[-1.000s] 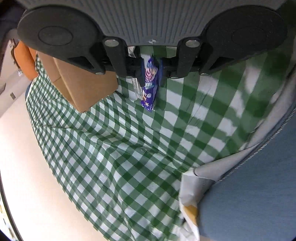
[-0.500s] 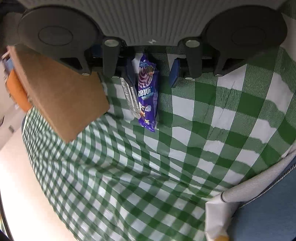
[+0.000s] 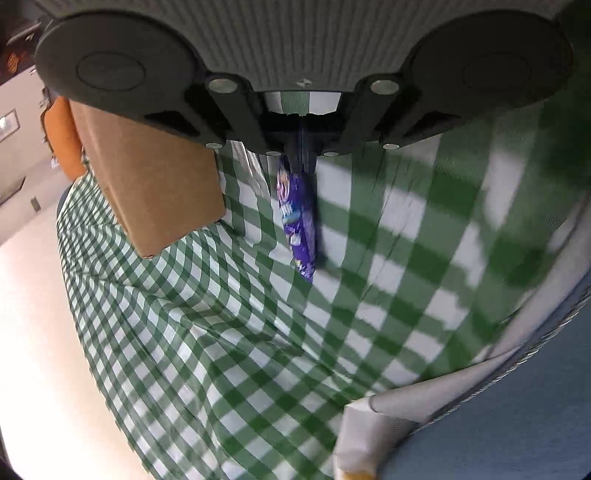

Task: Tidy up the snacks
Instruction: 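Move both tools back and grasp the silver foil pack with the right gripper, then grasp the purple candy bar with the left gripper while the right holds the foil pack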

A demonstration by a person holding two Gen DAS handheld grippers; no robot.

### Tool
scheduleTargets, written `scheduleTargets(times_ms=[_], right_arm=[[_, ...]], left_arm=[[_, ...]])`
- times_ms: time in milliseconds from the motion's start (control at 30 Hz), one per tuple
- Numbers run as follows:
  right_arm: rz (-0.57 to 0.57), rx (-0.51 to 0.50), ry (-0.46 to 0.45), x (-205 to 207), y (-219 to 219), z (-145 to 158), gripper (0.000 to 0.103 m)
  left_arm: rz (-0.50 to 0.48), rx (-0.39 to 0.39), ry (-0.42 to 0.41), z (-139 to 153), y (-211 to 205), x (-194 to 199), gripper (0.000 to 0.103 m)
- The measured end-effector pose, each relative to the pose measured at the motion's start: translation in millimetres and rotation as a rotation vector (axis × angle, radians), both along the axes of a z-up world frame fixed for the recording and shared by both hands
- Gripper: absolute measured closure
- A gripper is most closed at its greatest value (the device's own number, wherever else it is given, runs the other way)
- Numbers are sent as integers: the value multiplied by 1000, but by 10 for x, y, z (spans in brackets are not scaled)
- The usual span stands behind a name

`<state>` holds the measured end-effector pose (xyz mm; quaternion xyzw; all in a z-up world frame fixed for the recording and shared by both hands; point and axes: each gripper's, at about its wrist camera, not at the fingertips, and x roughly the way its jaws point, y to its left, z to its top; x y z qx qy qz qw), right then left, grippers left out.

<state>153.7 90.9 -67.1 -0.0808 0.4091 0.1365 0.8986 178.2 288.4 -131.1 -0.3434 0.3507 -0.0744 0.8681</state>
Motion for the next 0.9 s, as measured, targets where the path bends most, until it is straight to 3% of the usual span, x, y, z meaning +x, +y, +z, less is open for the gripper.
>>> scheduleTargets(times_ms=[200,400,500,567,667,767,833,900], right_arm=[[14,28,13,-444,-266,58,78],[44,48,11,-802,-519,45,78],[70,33,-1,-919,-572,-23,77],[77,24,-4,-946,-588,-75,76],[76,45,-4,-909,-608,-131,62],[103,55,-16,-877,-585,-179,58],[115,68,0,-828,-569,-216,51],[112,79,22,-774,-564,-245,49]], left_arm=[[52,-57,-15,176,62,-351,103],[47,103,-49,341,-145,-458,101],[29,150,-71,360,-244,-438,91],[18,178,-68,353,-301,-386,90],[13,211,-25,306,-365,-252,87],[34,259,-15,326,-440,-90,65],[62,276,-22,380,-491,52,39],[88,294,-22,443,-549,240,23]])
